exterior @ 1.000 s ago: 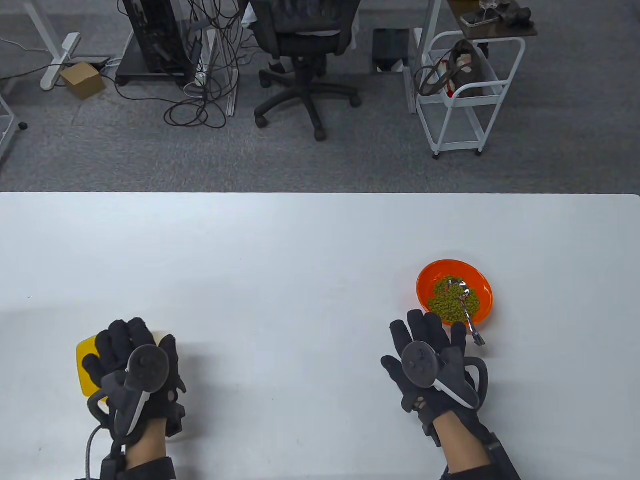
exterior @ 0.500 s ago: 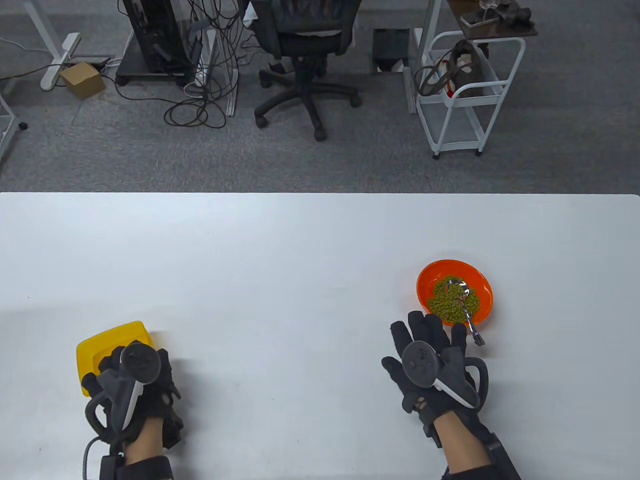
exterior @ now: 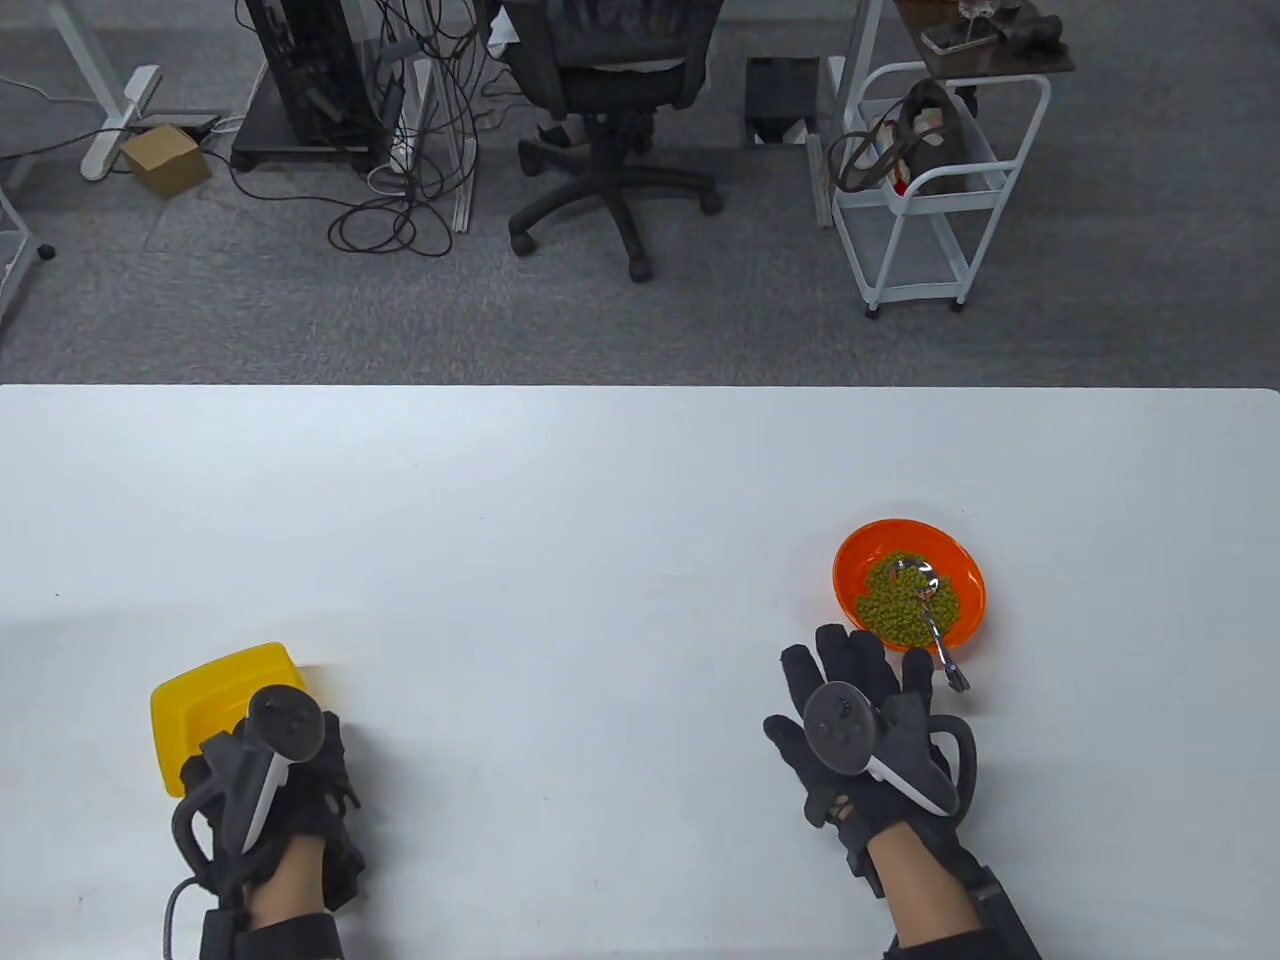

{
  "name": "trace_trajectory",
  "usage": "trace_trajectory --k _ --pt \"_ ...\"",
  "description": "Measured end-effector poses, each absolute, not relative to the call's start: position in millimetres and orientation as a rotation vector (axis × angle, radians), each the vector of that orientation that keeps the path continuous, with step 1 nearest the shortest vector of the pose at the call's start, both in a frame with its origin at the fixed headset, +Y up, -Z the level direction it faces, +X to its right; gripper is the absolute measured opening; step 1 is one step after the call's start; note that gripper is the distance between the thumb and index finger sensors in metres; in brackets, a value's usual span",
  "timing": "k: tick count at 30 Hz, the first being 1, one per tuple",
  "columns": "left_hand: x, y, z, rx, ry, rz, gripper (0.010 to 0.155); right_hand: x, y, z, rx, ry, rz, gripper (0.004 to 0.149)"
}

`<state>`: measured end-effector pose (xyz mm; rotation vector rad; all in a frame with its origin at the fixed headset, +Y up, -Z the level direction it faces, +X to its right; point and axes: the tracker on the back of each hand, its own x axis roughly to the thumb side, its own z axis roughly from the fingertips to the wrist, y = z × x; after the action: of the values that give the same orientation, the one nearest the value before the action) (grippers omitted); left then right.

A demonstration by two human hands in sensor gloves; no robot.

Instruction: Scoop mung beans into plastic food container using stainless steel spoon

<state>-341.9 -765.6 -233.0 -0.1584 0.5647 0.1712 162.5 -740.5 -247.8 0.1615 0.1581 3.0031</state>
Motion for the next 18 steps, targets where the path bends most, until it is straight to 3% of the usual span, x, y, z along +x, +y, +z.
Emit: trace_trajectory --k 8,18 --pt "-333 -752 -235 -0.022 0.519 0.155 0.057 163 -740 -249 0.157 0.155 2.997 0.073" --pt "-256 -720 -234 0.104 0.13 0.074 0.054 163 -741 -249 0.162 0.157 3.003 0.072"
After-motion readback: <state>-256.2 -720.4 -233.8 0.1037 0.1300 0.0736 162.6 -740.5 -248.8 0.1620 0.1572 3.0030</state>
